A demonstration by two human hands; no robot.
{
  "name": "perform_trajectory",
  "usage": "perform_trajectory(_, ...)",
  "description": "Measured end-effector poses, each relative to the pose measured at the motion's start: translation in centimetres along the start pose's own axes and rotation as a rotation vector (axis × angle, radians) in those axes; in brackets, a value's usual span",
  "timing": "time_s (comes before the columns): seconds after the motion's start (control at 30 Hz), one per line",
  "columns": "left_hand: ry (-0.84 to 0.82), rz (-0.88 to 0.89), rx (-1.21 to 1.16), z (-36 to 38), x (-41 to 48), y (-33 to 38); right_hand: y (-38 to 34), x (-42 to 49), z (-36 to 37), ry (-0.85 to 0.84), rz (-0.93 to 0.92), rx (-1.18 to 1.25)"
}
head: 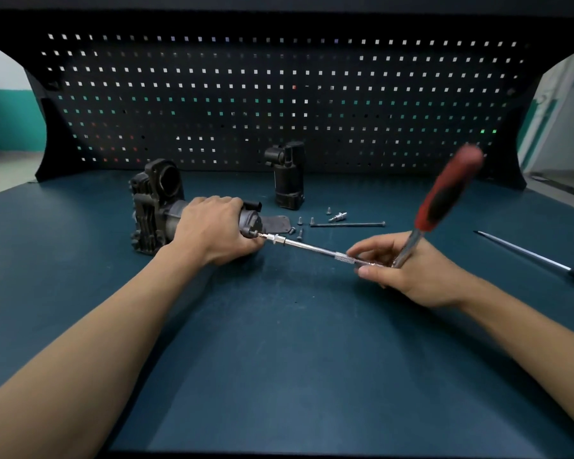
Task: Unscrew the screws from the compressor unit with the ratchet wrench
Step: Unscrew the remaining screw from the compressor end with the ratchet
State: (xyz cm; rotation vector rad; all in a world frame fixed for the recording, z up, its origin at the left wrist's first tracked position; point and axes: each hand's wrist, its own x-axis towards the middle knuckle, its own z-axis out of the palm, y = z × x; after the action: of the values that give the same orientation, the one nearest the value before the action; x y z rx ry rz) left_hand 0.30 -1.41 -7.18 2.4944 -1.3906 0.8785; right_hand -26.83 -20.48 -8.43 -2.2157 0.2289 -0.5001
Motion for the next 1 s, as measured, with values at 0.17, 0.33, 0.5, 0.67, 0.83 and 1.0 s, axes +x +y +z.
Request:
perform_trajectory(0.17, -0.152, 0.006, -0.014, -0.5, 0.6, -0.3, 0.5, 0.4, -0.1, 0.099, -0.313, -0.280)
perform_trajectory(0.33, -0.187, -0.001, -0.048, -0.9, 0.5, -0.8, 1.0, 0.9, 0.0, 0.144, -0.439, -0.360)
perform_trajectory(0.5, -0.200, -0.057, -0.017, -0.5, 0.3, -0.2, 0.7, 0.7, -0.3, 0.183, -0.498, -0.443)
perform_trajectory(0.67, -0.115, -0.074, -0.004, -0.4, 0.2, 0.4, 0.6, 0.5, -0.2, 0.180, -0.485, -0.435)
perform_trajectory(0.83, -0.042, -0.040, 0.023, 0.0, 0.3, 0.2, 1.0, 0.8, -0.2, 0.156, -0.363, -0.260)
perform_trajectory(1.0, -0.030, -0.024, 0.033, 0.3, 0.3, 0.0, 0.9, 0.6, 0.0, 0.082, -0.173, -0.042)
